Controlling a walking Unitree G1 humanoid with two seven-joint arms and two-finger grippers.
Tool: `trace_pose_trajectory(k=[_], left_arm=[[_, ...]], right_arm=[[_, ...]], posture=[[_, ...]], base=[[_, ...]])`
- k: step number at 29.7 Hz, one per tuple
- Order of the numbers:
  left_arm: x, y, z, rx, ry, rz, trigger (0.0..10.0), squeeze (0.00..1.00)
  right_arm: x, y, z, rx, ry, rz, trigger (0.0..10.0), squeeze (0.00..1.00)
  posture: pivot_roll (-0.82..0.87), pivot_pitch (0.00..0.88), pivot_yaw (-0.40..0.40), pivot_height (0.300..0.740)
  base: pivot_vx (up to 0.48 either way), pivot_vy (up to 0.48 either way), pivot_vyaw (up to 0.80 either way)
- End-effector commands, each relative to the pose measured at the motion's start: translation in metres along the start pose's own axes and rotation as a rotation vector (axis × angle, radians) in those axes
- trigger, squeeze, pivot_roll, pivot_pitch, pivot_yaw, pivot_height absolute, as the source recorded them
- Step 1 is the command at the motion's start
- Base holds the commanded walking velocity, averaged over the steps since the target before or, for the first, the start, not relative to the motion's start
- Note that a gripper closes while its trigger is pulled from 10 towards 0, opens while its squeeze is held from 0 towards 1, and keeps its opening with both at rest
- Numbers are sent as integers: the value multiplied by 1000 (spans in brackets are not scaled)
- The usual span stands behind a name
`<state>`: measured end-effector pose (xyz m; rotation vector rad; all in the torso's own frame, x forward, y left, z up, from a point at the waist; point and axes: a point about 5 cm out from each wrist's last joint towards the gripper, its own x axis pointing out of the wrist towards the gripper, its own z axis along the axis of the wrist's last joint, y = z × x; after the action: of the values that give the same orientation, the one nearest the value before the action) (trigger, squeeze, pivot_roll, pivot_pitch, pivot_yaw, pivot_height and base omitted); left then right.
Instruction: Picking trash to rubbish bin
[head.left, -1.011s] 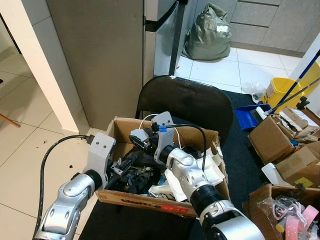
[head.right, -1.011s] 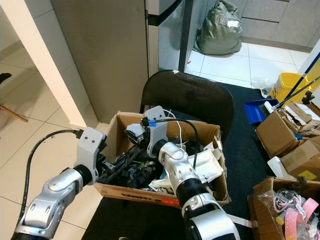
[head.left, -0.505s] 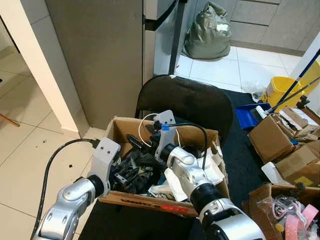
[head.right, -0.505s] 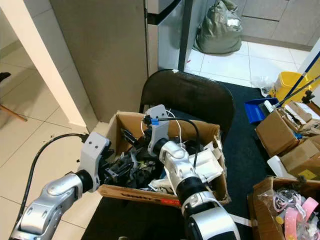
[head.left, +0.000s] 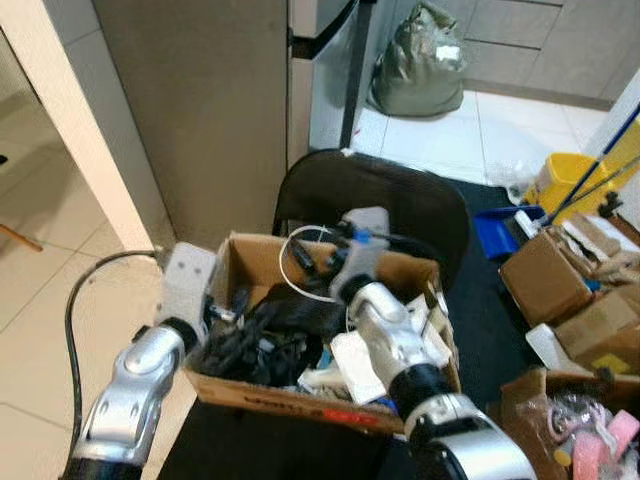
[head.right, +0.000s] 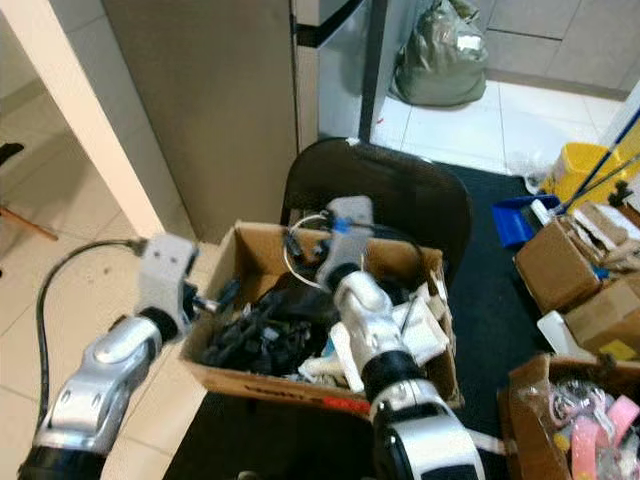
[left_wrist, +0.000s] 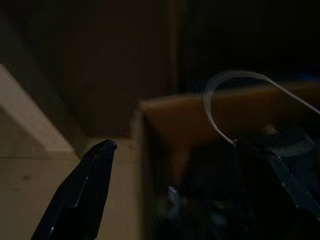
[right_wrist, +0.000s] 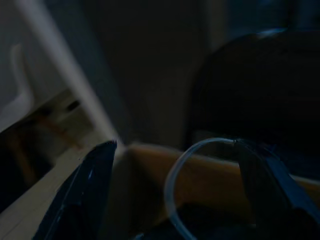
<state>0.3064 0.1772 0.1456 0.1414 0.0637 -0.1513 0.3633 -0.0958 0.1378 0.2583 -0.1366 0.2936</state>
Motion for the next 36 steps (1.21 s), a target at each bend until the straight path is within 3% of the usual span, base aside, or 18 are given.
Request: trace_pose_trajectory(k=[1,2,4,7,13,23,36], left_arm=[[0,-1,-5,3,-5,3,10000,0],[2,-8,-5,8,-17,-41,10000,0],[2,-10,-6,8,-16,-52,10000,0],[3,-15,-10,-37,-20,-33,10000,0],[6,-10,-19,-8,9,31,10000,0],[5,-11,-22,7,13,22,10000,0],[2,-18,-24,18,13,-14,10000,0]], right_arm=[[-19,-30,-2,11,-40,-150,10000,0],[-34,-47,-2,8,-65,-219,10000,0],[-37,-50,-2,6,-70,-230,10000,0],[-59,-56,-8,-16,-66,-262,10000,0],[-84,-63,-20,-55,-28,-309,10000,0],[-93,-57,-20,-50,-10,-321,10000,0],[-97,-53,-22,-43,12,-318,10000,0]], posture=[[40,118,31,740],[32,115,44,740],[30,115,48,740],[15,115,62,740],[14,115,63,740],[9,118,52,740],[17,125,47,740]], base=[[0,0,0],[0,0,0],[0,0,0],[0,0,0],[0,0,0],[0,0,0],[0,0,-800]])
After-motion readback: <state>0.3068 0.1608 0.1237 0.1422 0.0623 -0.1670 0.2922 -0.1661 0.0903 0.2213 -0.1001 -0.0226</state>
